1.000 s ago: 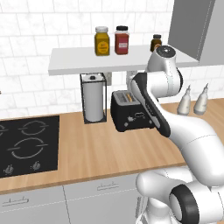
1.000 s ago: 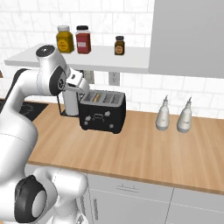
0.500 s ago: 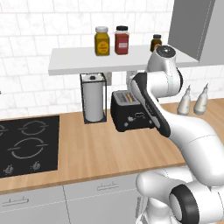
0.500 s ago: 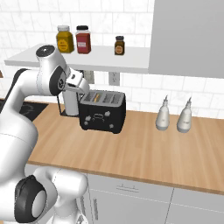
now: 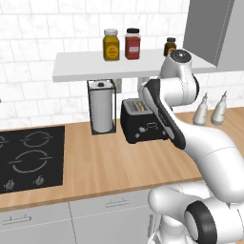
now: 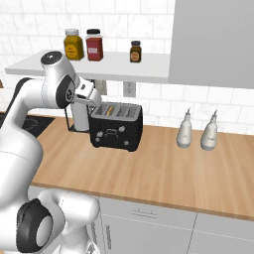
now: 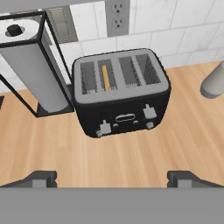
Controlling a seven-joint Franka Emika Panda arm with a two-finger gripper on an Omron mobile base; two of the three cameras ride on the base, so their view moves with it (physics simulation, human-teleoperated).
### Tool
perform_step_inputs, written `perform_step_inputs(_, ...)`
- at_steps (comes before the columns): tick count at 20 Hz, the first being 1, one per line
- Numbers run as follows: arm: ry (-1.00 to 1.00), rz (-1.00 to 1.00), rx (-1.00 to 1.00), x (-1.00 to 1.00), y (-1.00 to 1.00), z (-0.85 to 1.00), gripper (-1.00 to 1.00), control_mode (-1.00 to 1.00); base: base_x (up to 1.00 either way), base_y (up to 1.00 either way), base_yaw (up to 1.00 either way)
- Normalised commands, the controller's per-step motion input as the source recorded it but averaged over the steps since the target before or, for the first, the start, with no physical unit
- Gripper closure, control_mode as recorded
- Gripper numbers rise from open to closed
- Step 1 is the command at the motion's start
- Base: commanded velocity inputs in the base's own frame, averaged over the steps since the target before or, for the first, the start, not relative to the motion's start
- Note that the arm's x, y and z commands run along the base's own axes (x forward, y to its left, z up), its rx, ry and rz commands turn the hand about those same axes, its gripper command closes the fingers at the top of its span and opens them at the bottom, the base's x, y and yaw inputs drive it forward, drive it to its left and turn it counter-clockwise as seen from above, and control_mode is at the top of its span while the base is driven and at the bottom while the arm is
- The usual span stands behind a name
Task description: Start the toaster. Once the lever pops up, take the bread to the plate on the dining counter.
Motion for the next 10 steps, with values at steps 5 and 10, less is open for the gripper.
perform_step_inputs(5,0.0,0.0,0.0,0.0,0.0,0.0,-1.0,-1.0,0.0,0.0,0.0)
perform_step_inputs(10,0.0,0.0,0.0,0.0,0.0,0.0,-1.0,-1.0,0.0,0.0,0.0)
